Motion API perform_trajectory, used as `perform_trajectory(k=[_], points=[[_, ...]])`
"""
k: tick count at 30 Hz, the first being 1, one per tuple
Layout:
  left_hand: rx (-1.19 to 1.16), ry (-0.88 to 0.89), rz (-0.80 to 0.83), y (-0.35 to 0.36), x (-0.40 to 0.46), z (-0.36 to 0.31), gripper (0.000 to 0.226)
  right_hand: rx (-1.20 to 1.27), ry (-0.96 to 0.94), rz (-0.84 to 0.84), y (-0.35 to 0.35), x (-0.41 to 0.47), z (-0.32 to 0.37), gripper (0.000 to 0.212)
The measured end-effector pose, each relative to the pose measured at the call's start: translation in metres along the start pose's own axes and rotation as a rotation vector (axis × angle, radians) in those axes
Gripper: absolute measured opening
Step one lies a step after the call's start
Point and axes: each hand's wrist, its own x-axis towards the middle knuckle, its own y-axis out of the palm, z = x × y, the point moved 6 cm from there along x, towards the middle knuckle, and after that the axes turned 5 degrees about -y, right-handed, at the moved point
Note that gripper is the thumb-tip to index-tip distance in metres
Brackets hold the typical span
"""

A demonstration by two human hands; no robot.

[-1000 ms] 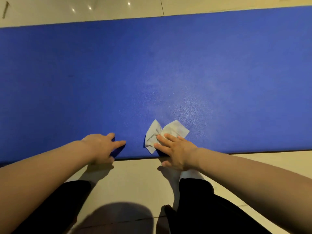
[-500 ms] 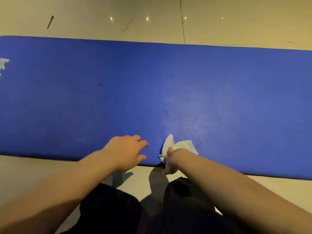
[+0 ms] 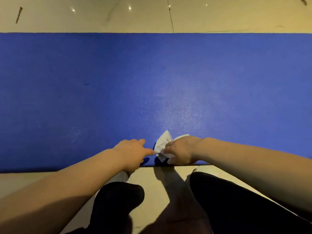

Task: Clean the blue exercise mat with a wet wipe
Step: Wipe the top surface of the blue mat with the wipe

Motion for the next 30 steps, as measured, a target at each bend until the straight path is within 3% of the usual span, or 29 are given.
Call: perform_trajectory(k=[4,9,11,13,15,18,21,23,27,30], points=[[-0.062,-0.049,-0.022,0.002,0.025,0.006,0.053,0.092,0.032,-0.077,-0.017,-0.028,-0.023,0.037],[-0.119,-0.159,-0.034,0.042,0.036,0.019,0.074,0.199,0.165,-0.143,0.015,-0.025,-0.041,0.038],[-0.155,-0.183,-0.073,0.051,0.039,0.016,0.079,0.245,0.098,-0.255,0.036,-0.007,-0.024,0.037],[-0.173,-0.207,-0.111,0.054,0.041,0.01,0.081,0.304,0.055,-0.471,0.045,0.017,-0.007,0.04],[-0.173,-0.222,-0.139,0.053,0.042,0.009,0.082,0.336,0.171,-0.674,0.051,0.041,-0.001,0.05],[-0.193,-0.216,-0.14,0.056,0.042,0.01,0.083,0.426,0.382,-0.773,0.068,0.064,0.01,0.056],[-0.204,-0.192,-0.099,0.058,0.041,0.01,0.091,0.403,0.375,-0.876,0.095,0.065,0.02,0.058],[-0.223,-0.172,-0.048,0.06,0.04,0.011,0.097,0.343,0.381,-0.895,0.112,0.054,0.0,0.059],[-0.194,-0.147,0.042,0.063,0.039,0.011,0.107,0.468,0.715,-0.946,0.137,0.013,-0.094,0.072],[-0.137,-0.154,0.116,0.065,0.041,0.008,0.112,0.513,0.817,-0.958,0.14,0.001,-0.113,0.08]])
